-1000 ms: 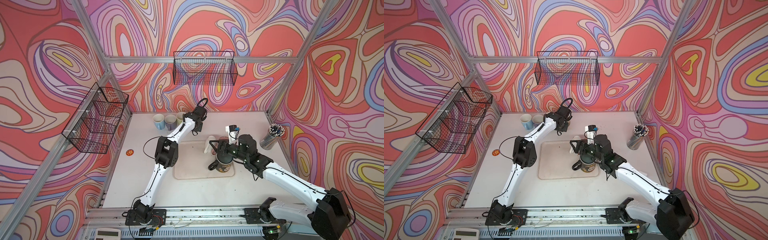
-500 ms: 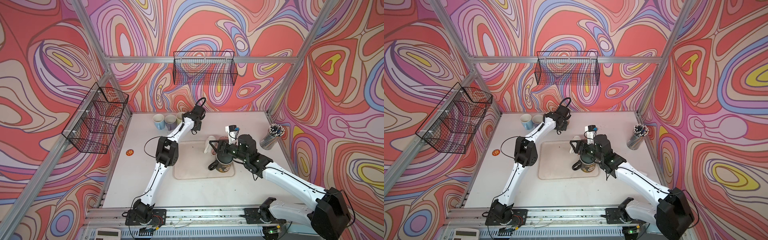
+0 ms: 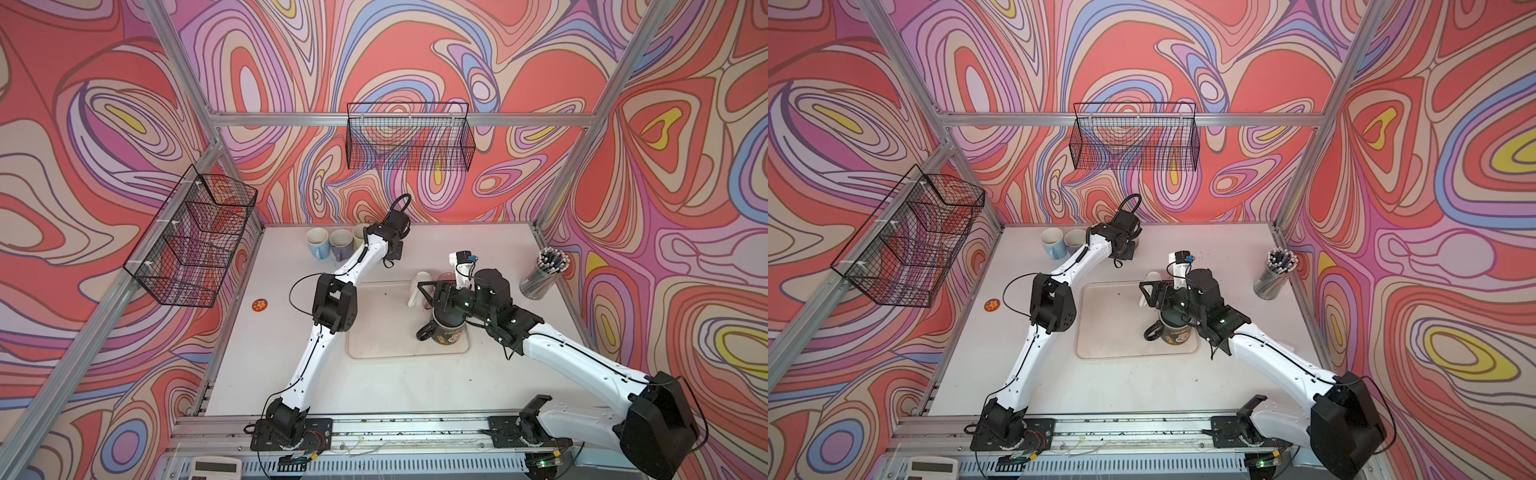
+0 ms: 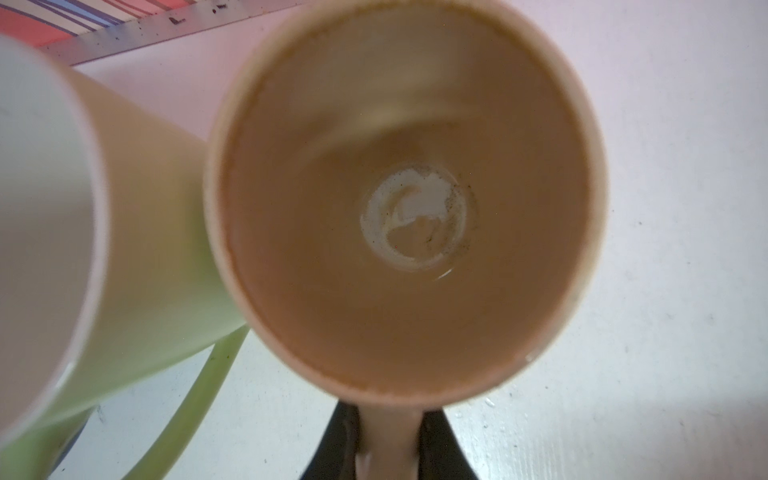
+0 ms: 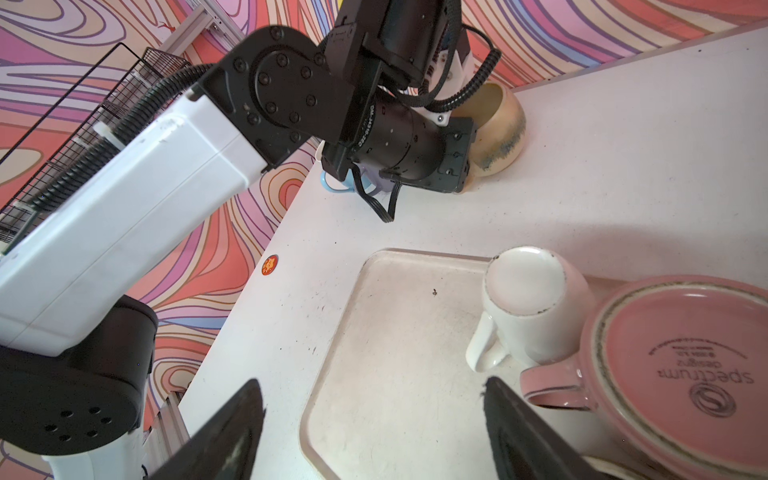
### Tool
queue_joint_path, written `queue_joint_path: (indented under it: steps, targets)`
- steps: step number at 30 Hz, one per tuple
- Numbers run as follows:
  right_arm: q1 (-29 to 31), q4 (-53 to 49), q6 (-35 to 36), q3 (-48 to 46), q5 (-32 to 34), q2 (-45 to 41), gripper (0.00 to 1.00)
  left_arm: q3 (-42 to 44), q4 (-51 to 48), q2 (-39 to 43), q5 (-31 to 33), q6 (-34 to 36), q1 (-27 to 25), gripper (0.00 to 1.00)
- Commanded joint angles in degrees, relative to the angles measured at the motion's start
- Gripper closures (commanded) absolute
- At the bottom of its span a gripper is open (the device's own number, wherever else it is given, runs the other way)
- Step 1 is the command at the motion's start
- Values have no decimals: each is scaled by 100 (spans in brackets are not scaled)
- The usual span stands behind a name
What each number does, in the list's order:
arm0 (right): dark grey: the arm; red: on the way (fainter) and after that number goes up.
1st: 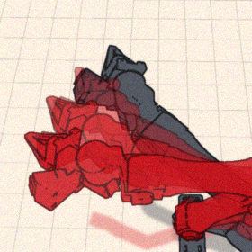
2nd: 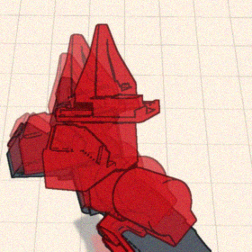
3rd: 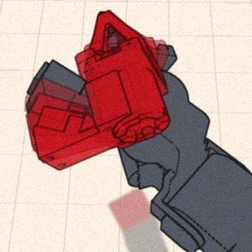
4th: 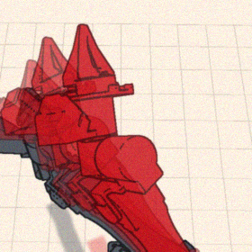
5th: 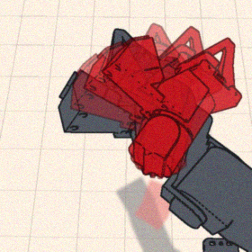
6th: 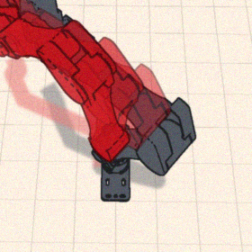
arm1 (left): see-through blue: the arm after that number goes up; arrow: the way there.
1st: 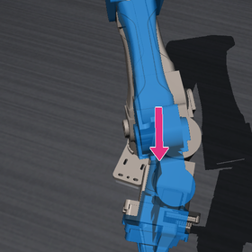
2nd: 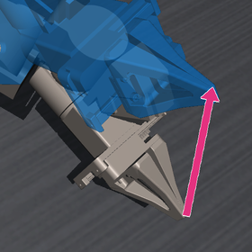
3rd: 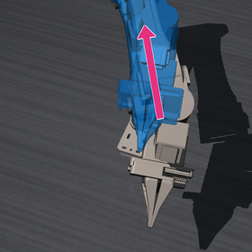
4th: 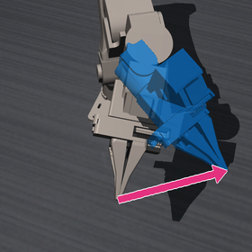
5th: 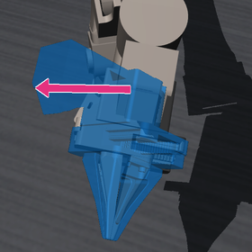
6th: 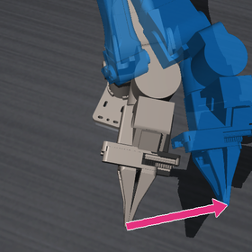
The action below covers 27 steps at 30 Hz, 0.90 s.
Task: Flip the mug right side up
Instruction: 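Lower the cream mug upright beside the light green mug with left gripper, then open left gripper and move it over the white mug on the tray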
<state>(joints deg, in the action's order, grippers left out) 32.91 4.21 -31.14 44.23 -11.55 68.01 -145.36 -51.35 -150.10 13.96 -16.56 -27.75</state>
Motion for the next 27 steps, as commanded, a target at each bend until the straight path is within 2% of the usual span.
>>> queue_joint_path:
  steps: [1,6,14,19,23,27]
  targets:
    - [-32,-75,73,-2,22,-14,15,-238,240,42,44,-19,29,81]
    - [-30,-113,93,16,9,-16,15,-238,229,86,19,-20,21,71]
    - [-30,-180,126,68,-8,-14,15,-229,165,229,-49,-23,15,65]
    - [-33,-384,185,218,30,-46,15,-89,99,642,-540,75,-19,56]
    - [-30,-649,255,421,144,-63,15,438,172,1279,-886,204,-60,51]
    - [-30,-843,245,559,167,-145,15,1458,453,2184,-1201,286,-103,44]
